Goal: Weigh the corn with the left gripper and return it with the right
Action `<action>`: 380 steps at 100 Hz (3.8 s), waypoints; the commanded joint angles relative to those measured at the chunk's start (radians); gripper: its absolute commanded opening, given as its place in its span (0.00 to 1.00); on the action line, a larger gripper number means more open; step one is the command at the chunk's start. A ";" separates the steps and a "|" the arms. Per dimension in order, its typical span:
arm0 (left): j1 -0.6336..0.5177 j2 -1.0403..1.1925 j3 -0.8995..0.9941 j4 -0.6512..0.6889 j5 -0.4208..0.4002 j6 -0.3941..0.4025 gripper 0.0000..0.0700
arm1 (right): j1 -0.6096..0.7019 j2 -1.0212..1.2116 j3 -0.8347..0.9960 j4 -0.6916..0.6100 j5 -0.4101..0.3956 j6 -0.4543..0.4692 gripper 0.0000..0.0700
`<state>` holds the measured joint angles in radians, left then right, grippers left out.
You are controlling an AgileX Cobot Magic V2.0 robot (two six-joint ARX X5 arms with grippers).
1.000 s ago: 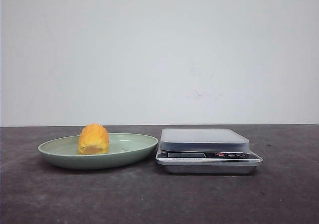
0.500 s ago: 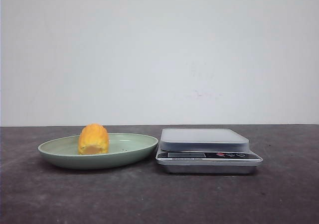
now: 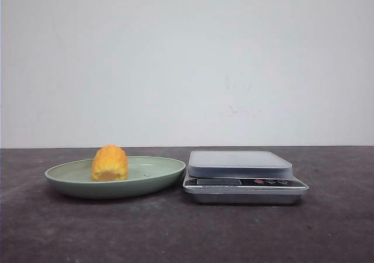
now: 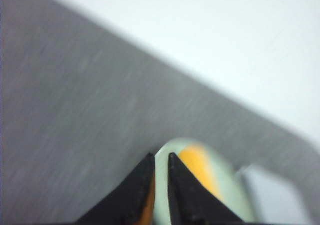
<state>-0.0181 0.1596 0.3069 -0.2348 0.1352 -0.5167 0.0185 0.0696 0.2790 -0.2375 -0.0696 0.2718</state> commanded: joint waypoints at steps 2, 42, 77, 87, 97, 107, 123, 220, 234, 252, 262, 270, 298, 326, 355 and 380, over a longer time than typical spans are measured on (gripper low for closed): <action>-0.002 0.070 0.098 0.001 0.016 0.009 0.01 | 0.000 0.047 0.096 -0.069 -0.002 0.036 0.00; -0.003 0.379 0.498 -0.167 0.185 0.164 0.62 | 0.001 0.323 0.532 -0.260 -0.092 -0.070 0.52; -0.027 0.398 0.584 -0.190 0.274 0.162 0.69 | 0.012 0.348 0.608 -0.263 -0.170 -0.070 0.77; -0.049 0.435 0.625 -0.230 0.282 0.178 0.69 | 0.022 0.348 0.613 -0.277 -0.173 -0.070 0.77; -0.075 0.491 0.665 -0.261 0.282 0.203 0.69 | 0.026 0.348 0.613 -0.280 -0.174 -0.070 0.77; -0.113 0.564 0.695 -0.280 0.281 0.222 0.70 | 0.026 0.349 0.613 -0.282 -0.174 -0.069 0.77; -0.200 0.686 0.706 -0.272 0.220 0.250 0.70 | 0.026 0.354 0.613 -0.304 -0.174 -0.070 0.77; -0.410 1.382 0.706 -0.084 0.016 0.235 0.70 | 0.026 0.354 0.613 -0.336 -0.174 -0.070 0.77; -0.415 1.432 0.706 -0.077 0.002 0.235 0.69 | 0.026 0.354 0.613 -0.337 -0.174 -0.071 0.77; -0.427 1.459 0.706 -0.082 -0.075 0.235 0.69 | 0.026 0.354 0.613 -0.337 -0.174 -0.071 0.77; -0.431 1.467 0.706 -0.083 -0.088 0.235 0.69 | 0.026 0.354 0.613 -0.335 -0.174 -0.071 0.77; -0.440 1.476 0.706 -0.082 -0.106 0.231 0.69 | 0.026 0.354 0.613 -0.335 -0.174 -0.071 0.77; -0.473 1.510 0.706 -0.061 -0.112 0.209 0.69 | 0.026 0.354 0.613 -0.339 -0.174 -0.071 0.77; -0.487 1.510 0.706 -0.058 -0.140 0.210 0.37 | 0.026 0.354 0.613 -0.341 -0.174 -0.070 0.77; -0.491 1.509 0.707 -0.066 -0.134 0.214 0.01 | 0.026 0.354 0.613 -0.341 -0.174 -0.071 0.77; -0.521 1.482 0.751 -0.126 -0.128 0.225 0.01 | 0.026 0.354 0.613 -0.341 -0.173 -0.071 0.77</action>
<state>-0.5243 1.6482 1.0206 -0.3553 0.0032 -0.3023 0.0441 0.4179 0.8715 -0.5869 -0.2413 0.2123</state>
